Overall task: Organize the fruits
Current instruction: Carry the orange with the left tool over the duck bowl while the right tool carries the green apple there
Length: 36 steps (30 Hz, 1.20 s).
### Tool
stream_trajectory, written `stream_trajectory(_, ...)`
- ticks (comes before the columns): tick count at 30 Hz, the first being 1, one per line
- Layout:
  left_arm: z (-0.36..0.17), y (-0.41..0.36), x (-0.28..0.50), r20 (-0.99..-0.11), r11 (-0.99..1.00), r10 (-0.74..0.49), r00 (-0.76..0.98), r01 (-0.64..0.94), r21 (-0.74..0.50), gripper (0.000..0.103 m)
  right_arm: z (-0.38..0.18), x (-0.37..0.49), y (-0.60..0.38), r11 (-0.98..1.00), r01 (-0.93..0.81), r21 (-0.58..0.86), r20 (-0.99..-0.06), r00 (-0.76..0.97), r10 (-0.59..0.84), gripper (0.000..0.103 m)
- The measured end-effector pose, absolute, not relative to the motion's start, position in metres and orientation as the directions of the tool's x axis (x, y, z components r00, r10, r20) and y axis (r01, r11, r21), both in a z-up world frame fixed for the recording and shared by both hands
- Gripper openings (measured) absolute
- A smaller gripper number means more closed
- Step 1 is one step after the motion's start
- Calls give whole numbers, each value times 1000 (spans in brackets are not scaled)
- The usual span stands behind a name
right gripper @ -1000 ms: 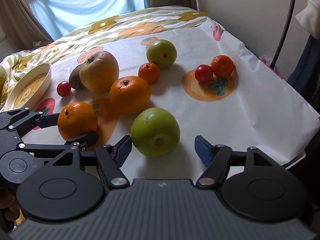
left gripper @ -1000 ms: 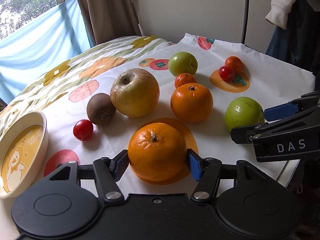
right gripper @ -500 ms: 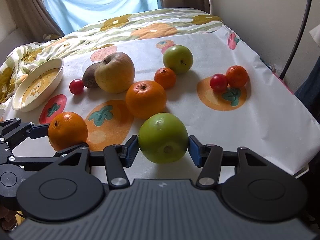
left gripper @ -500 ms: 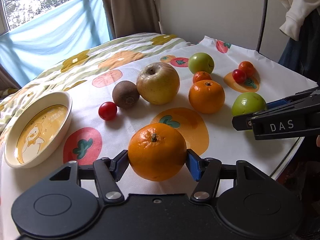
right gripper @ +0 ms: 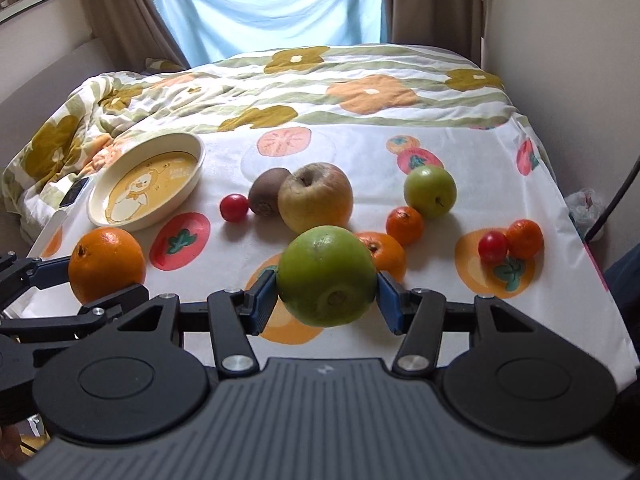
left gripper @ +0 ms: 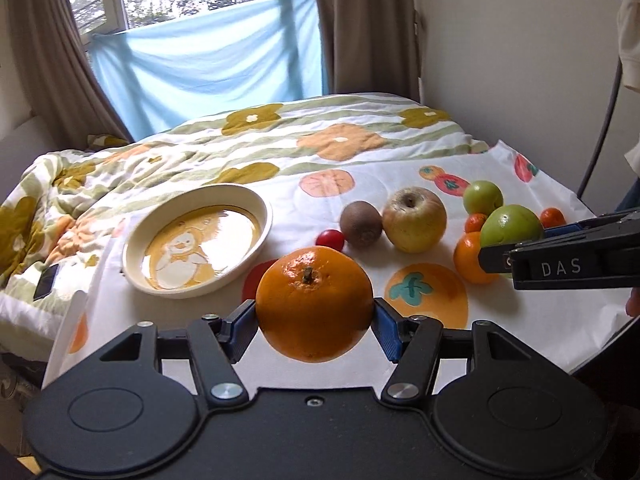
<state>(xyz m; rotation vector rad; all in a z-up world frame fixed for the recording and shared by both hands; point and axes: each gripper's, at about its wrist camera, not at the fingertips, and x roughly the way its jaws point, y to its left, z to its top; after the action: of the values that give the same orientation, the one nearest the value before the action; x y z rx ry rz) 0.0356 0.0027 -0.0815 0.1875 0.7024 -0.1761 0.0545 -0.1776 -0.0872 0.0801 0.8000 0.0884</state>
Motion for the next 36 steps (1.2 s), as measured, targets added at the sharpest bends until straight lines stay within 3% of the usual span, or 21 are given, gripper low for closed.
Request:
stream_trajectory(12, -39, 66, 57, -608, 981, 24, 793, 98, 166, 65, -47, 90, -105, 973, -196, 124, -673, 704, 227, 69)
stream_trajectory(22, -39, 119, 113, -613, 975, -20, 790, 150, 162, 65, -45, 137, -39, 977, -166, 134, -693, 689, 212, 69)
stream_trajectory(36, -80, 157, 217, -644, 932, -92, 760, 293, 212, 65, -78, 226, 10, 989, -90, 114, -714, 685, 145, 69)
